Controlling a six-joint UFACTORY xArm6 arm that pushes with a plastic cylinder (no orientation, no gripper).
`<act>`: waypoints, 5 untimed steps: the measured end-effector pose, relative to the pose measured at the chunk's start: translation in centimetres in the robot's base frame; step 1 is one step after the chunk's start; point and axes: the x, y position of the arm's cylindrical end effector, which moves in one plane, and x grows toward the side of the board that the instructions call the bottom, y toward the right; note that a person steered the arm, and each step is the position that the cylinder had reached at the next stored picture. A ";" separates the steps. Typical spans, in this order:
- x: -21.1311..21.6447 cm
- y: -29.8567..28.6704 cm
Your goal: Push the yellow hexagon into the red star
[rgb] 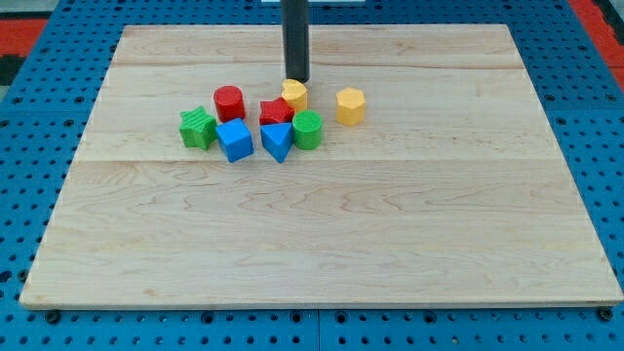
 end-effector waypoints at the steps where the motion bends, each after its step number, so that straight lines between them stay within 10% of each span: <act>1: 0.7 5.4; 5: 6.6 4.7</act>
